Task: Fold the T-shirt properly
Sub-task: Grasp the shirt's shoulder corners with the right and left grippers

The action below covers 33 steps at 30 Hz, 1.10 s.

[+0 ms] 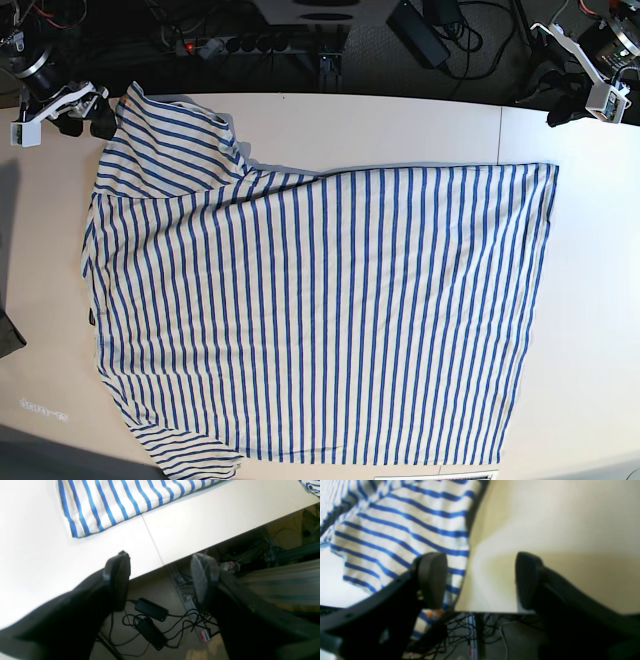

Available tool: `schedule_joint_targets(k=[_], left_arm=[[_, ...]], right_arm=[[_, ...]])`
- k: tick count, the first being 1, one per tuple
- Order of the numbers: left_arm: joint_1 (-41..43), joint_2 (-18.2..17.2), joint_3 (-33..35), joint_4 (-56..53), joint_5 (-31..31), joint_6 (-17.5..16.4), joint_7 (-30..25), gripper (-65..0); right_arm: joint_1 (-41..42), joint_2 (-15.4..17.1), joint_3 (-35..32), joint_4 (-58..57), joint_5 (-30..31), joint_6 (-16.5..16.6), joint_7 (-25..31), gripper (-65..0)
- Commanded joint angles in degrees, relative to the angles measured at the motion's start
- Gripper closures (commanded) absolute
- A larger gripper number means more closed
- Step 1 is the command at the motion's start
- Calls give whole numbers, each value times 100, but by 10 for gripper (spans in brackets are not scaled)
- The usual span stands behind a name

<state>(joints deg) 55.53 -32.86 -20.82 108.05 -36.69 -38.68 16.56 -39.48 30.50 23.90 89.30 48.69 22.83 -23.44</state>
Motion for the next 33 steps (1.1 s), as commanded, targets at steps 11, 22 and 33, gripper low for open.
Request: schedule_joint_targets(k=[11, 22, 33], left_arm=[[52, -66, -52, 81, -85, -96, 24, -409], [-319, -101, -273, 81, -717, 9, 874, -409], [-1349, -476, -426, -483, -1069, 98, 1169, -409]], right_arm=[[481, 90, -1115, 46, -142, 116, -367, -432], [581, 90, -1523, 46, -199, 111, -328, -428], [581, 90, -1523, 46, -1078, 96, 138, -21]])
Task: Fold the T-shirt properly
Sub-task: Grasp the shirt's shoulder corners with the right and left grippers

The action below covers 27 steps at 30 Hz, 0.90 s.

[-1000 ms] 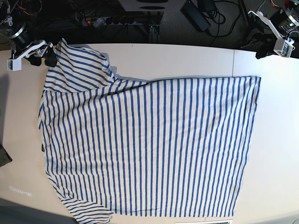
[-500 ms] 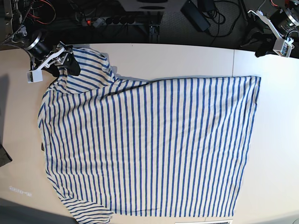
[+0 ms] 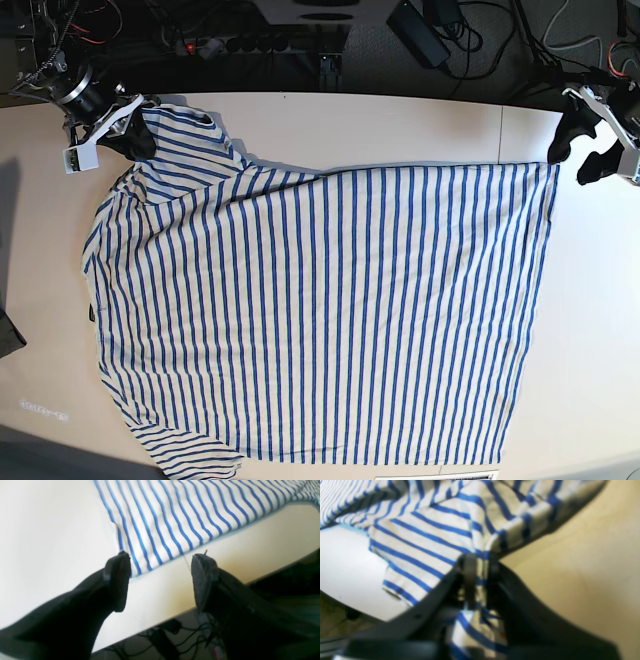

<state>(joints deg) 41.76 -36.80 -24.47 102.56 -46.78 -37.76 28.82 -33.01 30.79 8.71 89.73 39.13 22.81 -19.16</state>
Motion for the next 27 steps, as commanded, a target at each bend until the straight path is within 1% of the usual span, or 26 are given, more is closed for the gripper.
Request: schedule_joint_targets(k=[1, 8, 10, 12, 15, 17, 20, 23, 27], left_arm=[[-92, -83, -61, -136, -136, 4, -24, -408], [-953, -90, -61, -1362, -490, 0, 153, -408], [-1095, -103, -61, -1547, -584, -55, 236, -408], [-1217, -136, -61, -1663, -798, -224, 455, -408], [-1460, -216, -48, -1805, -968, -224, 734, -408], [-1620, -310, 31, -1943, -1019, -224, 758, -408], [-1823, -420, 295, -2170, -1224, -224, 946, -408], [-2085, -415, 737, -2417, -1543, -224, 1384, -408], [-2538, -415, 1335, -2855, -1512, -224, 1534, -408]], right_arm=[[-66, 61, -4, 2, -120, 98, -291, -7], [-66, 61, -4, 2, -120, 101, -291, 0], [-68, 61, -4, 2, -122, 101, -293, 0], [-66, 63, -4, 2, -120, 101, -293, 0], [-66, 63, -4, 4, -122, 101, -293, 0], [-66, 61, -4, 4, -122, 101, -293, 0], [-68, 61, -4, 4, -122, 101, -291, 0], [-66, 61, -4, 4, -120, 101, -289, 0], [-66, 63, -4, 4, -120, 101, -289, 0]])
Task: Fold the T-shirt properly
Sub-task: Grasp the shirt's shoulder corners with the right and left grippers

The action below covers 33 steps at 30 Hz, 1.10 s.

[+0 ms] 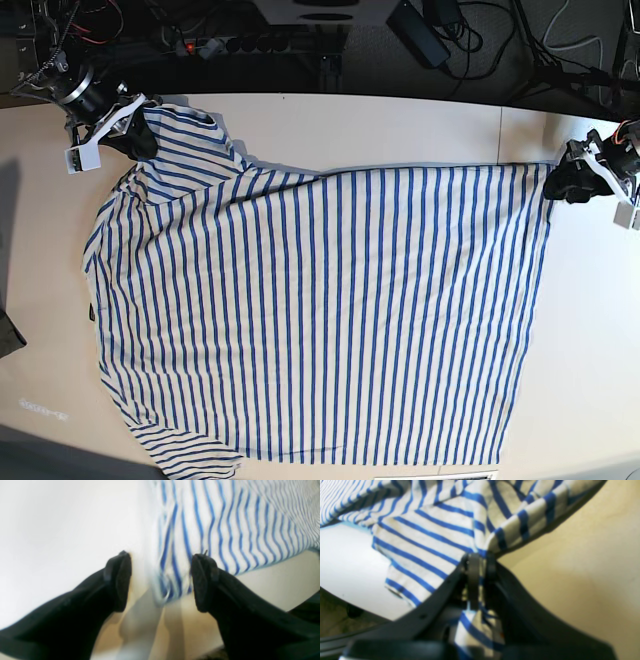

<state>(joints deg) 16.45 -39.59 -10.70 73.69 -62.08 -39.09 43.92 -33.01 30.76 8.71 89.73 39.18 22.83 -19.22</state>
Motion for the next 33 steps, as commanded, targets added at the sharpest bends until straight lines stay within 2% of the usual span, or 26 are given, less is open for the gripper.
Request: schedule_joint_targets(k=[1, 7, 13, 29, 31, 33], left_arm=[[-125, -133, 35, -101, 11, -91, 57, -408], [-503, -136, 411, -562, -214, -91, 468, -408], [-501, -103, 944, -562, 7, -91, 479, -408], [-483, -7, 1318, -562, 216, -91, 693, -408], [-483, -9, 1329, -562, 214, -91, 656, -356], [-483, -9, 1329, -562, 212, -91, 433, -226]], right_arm=[[-66, 63, -4, 4, -125, 98, -284, 0], [-66, 63, -4, 4, -125, 98, -284, 0], [-66, 66, -4, 4, -127, 96, -284, 0], [-66, 63, -4, 4, -125, 96, -282, 0], [-66, 63, -4, 4, -125, 96, -282, 0], [-66, 63, -4, 4, -125, 96, -282, 0]])
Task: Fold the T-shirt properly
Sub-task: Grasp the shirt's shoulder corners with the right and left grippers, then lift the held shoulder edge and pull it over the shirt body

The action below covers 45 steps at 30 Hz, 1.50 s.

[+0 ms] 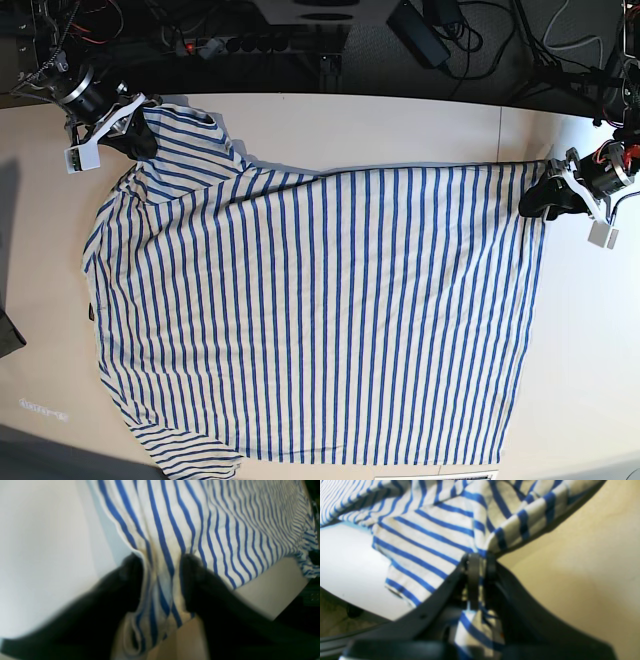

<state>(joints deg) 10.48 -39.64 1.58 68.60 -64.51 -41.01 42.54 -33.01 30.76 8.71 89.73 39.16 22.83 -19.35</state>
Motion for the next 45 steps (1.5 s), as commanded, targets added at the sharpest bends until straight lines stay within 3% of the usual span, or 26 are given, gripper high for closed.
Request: schedule_joint_targets(k=[1, 3, 4, 12, 15, 22, 26, 33, 45], left_arm=[[116, -4, 98, -52, 457, 101, 474, -147], [111, -4, 98, -52, 457, 101, 339, -13], [109, -7, 98, -52, 457, 101, 323, 0], [79, -55, 4, -22, 197, 101, 549, 0], [81, -55, -203, 98, 173, 101, 822, 0], [79, -120, -247, 1213, 173, 101, 1062, 0], [-15, -247, -247, 1755, 350, 101, 1060, 0], [-514, -306, -247, 1801, 553, 101, 944, 0], [-1552, -304, -245, 1121, 857, 101, 688, 0]], right_arm=[[-66, 63, -4, 4, -122, 96, -269, 0], [-66, 63, -4, 15, -122, 96, -271, 0], [-66, 63, -4, 24, -122, 96, -271, 0], [-70, 66, 157, 240, -107, 101, -437, 0], [-68, 66, 470, 411, 203, 103, -737, 0], [-50, 120, 1099, 918, 566, 354, -800, 0], [-11, 264, 1241, 1300, 562, 354, -835, 0], [496, 693, 1344, 1458, 560, 358, -966, 0], [1587, 1211, 1115, 1143, 186, 529, -944, 0]])
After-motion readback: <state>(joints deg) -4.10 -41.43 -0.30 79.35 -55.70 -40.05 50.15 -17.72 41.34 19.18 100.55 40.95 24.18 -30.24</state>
